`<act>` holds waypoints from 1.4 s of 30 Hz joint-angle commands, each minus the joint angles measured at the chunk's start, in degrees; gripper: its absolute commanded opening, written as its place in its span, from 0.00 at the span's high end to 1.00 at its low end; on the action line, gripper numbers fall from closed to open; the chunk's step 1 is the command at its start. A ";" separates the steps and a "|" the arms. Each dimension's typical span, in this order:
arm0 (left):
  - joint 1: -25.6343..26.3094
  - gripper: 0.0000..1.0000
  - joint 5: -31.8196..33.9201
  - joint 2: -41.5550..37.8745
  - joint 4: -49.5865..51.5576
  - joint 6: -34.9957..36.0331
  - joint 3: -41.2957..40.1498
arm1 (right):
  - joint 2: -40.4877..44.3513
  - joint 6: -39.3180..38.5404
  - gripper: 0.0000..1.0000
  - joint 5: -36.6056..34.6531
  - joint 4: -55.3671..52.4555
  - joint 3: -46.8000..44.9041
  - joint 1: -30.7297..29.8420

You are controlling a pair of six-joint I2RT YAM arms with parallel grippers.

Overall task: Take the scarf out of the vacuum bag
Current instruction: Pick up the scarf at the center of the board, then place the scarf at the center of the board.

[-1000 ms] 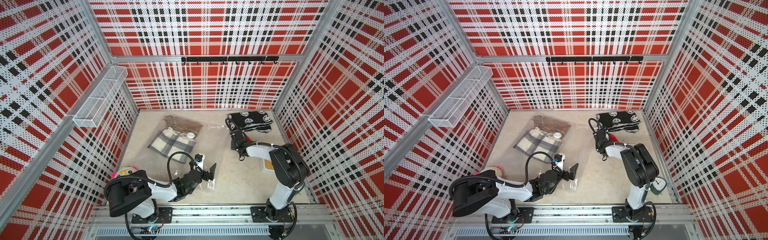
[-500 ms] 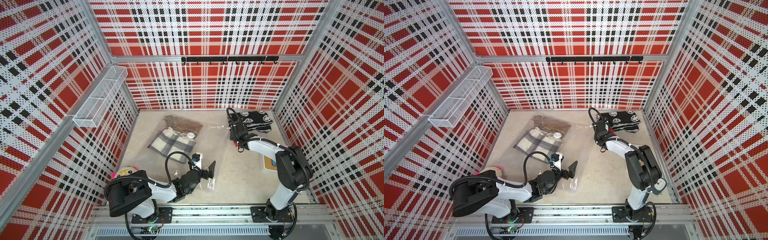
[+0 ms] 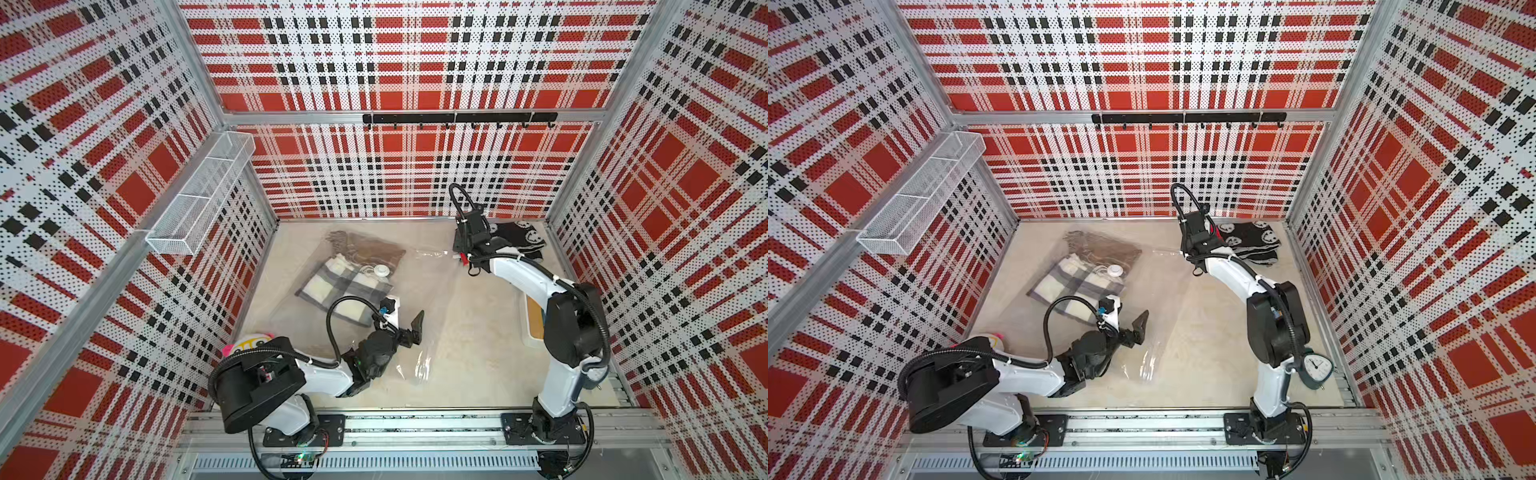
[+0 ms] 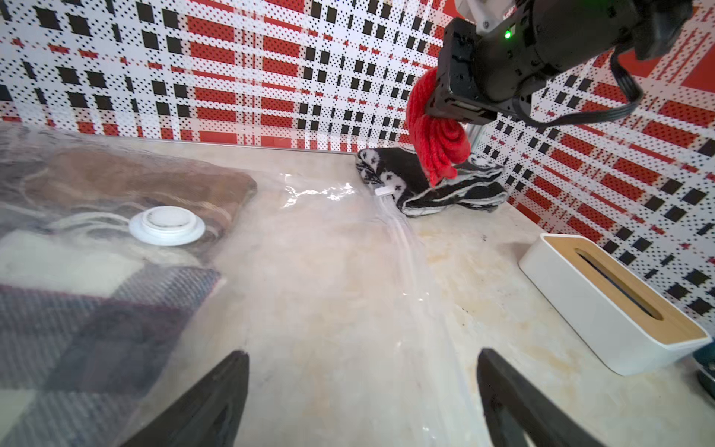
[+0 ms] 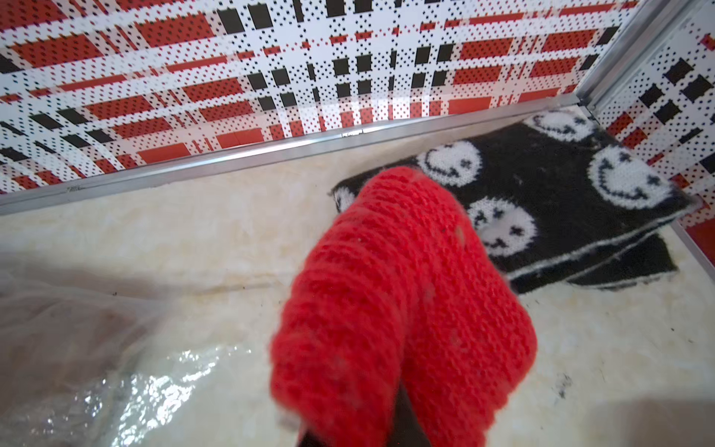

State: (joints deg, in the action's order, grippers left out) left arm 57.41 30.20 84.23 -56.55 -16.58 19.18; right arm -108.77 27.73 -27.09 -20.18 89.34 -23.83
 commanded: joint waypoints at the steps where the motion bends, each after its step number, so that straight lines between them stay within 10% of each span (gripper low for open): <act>1: -0.69 0.08 -0.60 1.17 0.10 3.97 2.99 | -4.59 -0.27 1.00 0.03 -4.58 5.04 -0.33; 21: -10.69 0.06 -12.97 11.44 -2.55 3.21 8.16 | -35.42 -0.84 1.00 4.01 -13.98 40.43 -1.65; 33: -11.58 0.06 -15.03 13.26 -2.90 2.26 8.79 | -39.23 1.85 1.00 13.63 -3.96 37.59 -0.51; 42: -11.70 0.05 -15.79 13.75 -2.10 1.73 9.30 | -40.67 5.36 0.66 14.95 -0.13 37.87 -0.42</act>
State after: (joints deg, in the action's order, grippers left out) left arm 46.04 15.16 97.78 -57.84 -14.57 27.49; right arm -148.22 30.72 -13.45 -23.14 127.52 -24.34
